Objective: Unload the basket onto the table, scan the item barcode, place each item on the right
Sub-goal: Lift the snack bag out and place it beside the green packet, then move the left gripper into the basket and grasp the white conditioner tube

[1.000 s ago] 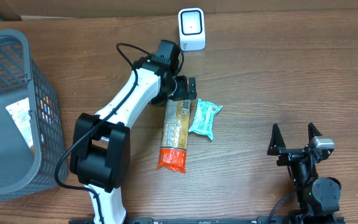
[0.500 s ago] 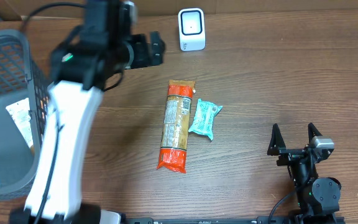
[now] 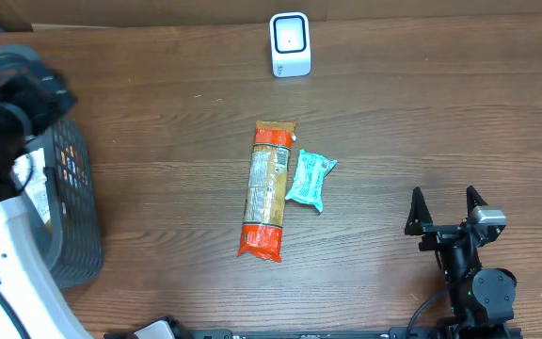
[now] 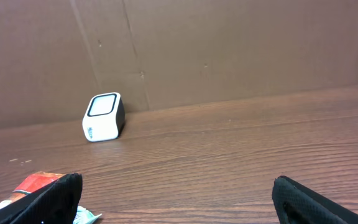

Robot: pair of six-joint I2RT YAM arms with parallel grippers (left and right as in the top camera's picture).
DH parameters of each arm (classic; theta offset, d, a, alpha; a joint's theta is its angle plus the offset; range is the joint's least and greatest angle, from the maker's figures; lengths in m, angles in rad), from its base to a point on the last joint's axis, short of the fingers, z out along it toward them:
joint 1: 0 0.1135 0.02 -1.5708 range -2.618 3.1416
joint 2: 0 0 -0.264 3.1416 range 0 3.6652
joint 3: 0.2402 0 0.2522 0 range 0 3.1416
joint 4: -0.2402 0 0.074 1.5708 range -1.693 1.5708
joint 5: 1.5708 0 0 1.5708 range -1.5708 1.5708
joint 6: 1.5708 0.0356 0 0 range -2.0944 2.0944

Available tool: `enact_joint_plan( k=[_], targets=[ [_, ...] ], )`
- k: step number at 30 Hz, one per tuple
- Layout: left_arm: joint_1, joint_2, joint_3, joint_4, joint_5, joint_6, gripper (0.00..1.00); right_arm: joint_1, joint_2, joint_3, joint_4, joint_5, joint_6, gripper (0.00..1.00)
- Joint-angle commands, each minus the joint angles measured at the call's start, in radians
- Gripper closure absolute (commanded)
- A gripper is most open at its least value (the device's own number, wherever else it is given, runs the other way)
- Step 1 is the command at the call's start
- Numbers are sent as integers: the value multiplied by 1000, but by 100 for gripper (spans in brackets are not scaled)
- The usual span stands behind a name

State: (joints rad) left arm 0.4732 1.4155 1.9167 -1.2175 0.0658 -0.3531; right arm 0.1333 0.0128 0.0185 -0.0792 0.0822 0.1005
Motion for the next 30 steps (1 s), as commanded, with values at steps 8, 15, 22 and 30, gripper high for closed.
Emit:
enact_joint_plan(
  k=[8,15,22,30],
  targets=[
    [292,39,4,121,10,-90,0,1,-10,-11,5,3,-4,0],
    [361,184,-64,66,-3,9,2,1,-10,-11,5,3,-4,0],
    [368,325,-127,56,-87,154,11,1,-10,-11,5,3,-4,0],
    [337,499,-147,71,-154,187,12,1,-10,-11,5,3,-4,0]
  ],
)
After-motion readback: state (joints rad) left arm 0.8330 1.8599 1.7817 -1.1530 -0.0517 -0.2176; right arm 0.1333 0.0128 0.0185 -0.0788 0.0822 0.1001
